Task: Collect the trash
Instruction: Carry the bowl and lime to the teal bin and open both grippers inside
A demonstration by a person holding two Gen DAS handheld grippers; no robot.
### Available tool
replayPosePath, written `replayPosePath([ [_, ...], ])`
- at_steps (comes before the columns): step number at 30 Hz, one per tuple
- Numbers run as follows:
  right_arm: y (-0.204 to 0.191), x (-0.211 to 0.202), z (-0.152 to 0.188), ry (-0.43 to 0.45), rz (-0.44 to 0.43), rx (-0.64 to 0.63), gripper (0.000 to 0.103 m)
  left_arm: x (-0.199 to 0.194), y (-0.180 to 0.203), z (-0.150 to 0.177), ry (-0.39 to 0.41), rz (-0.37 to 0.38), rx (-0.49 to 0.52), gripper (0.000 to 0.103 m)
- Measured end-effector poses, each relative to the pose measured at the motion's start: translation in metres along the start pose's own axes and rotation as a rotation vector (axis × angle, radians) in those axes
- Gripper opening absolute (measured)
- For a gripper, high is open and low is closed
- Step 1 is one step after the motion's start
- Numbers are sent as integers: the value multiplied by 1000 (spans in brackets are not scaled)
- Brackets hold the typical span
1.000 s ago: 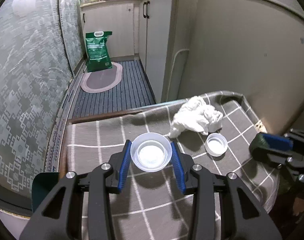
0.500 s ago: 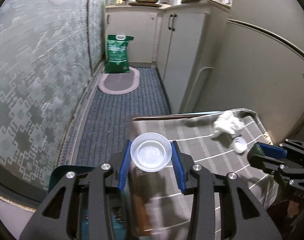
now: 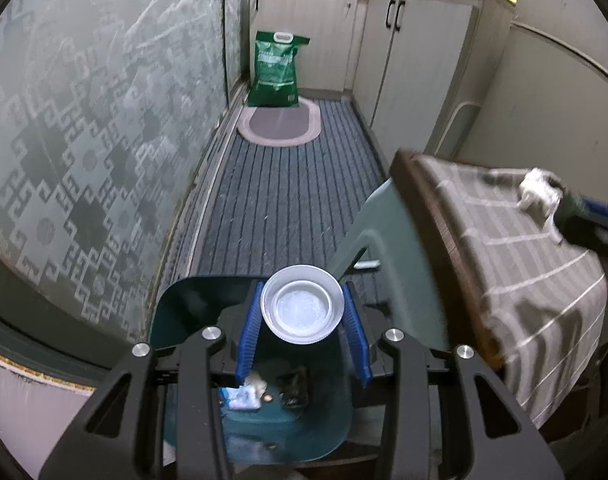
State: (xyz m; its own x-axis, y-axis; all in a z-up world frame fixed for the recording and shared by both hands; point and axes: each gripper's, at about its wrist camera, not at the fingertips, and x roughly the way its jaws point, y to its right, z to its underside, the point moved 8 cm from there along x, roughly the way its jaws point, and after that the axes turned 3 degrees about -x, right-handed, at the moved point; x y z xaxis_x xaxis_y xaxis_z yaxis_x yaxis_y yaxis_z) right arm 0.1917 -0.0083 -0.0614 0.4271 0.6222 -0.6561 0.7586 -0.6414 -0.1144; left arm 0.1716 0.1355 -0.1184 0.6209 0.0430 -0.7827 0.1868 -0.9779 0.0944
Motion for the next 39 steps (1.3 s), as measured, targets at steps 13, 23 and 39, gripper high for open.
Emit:
replayPosePath([
  [13,-53,33,-25,-28,-27,-39,26,23,-36,48,-117,-12,39,42],
  [23,-87,65,-29,-94,-46,-55,26,38,-44,87,-216,-18,109,46],
  [39,-125,123,-14,-204,-54,-65,26,-22,-88,68,-87,-17,29,29],
])
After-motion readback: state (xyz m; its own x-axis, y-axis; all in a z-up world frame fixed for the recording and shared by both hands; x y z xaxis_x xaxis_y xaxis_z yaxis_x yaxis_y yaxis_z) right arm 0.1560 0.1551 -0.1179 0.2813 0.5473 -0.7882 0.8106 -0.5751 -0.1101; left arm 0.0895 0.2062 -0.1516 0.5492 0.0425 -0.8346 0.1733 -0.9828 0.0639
